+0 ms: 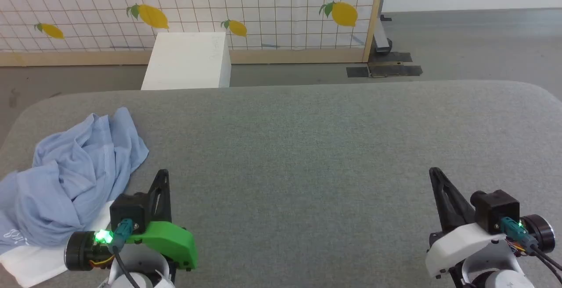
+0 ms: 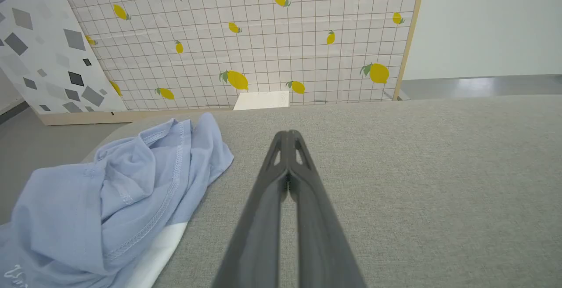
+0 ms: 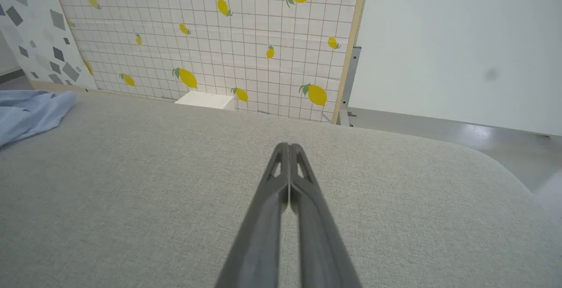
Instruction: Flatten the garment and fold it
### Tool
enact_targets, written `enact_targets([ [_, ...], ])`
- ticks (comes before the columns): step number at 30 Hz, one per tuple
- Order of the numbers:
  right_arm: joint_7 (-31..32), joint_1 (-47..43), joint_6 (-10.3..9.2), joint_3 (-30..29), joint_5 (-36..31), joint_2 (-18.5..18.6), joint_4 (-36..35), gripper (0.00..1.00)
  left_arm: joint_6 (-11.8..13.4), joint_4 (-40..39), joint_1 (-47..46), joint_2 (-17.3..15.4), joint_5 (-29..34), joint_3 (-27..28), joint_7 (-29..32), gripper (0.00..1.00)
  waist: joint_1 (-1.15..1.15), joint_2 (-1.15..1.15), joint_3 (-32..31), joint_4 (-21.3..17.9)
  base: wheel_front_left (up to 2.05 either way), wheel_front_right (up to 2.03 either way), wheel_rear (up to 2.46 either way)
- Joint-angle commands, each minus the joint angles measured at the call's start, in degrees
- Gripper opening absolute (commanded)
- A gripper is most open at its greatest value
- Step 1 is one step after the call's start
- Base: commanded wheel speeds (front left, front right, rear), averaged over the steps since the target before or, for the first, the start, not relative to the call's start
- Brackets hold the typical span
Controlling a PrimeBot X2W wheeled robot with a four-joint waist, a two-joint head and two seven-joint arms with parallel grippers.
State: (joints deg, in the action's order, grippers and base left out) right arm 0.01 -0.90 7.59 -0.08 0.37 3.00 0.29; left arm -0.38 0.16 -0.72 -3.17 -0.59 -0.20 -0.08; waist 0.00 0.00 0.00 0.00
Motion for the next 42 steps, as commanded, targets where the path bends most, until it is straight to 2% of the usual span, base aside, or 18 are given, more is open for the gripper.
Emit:
enact_targets([
  [1,-0.01,0.90,-0.10,0.08,-0.37,-0.13,-0.29,0.00,0.38,-0.16,0.72,0.29,0.59,0.20,0.08,0.00,0.00,0.00,0.00,0.00,0.00,0.00,0.00],
  [28,-0.01,0.90,-0.10,0.08,-0.37,-0.13,-0.29,0.00,0.38,-0.16,0.72,0.29,0.59,0.20,0.08,0.00,0.00,0.00,0.00,0.00,0.00,0.00,0.00],
  [29,0.00,0.00,0.00,0.00,0.00,0.00,0.00,1.00,0.00,0.00,0.00,0.00,0.00,-0.01,0.00,1.00,0.00,0.00,0.00,0.00,0.00,0.00,0.00],
  [30,-0.01,-0.01,0.00,0.01,0.04,0.01,0.02,0.00,-0.01,0.00,-0.01,-0.01,-0.03,-0.06,-0.01,0.00,0.00,0.00,0.00,0.00,0.00,0.00,0.00],
  [31,0.00,-0.03,0.00,-0.01,0.03,0.01,0.04,1.00,-0.01,0.00,-0.02,-0.01,-0.03,-0.11,-0.01,1.00,0.00,0.00,0.00,0.00,0.00,0.00,0.00],
  [42,-0.63,-0.09,-0.01,-0.04,0.51,0.00,0.32,1.00,0.52,1.04,-0.24,0.01,-0.88,-0.97,-0.94,1.00,0.00,0.00,-0.32,0.27,0.00,0.00,0.00],
])
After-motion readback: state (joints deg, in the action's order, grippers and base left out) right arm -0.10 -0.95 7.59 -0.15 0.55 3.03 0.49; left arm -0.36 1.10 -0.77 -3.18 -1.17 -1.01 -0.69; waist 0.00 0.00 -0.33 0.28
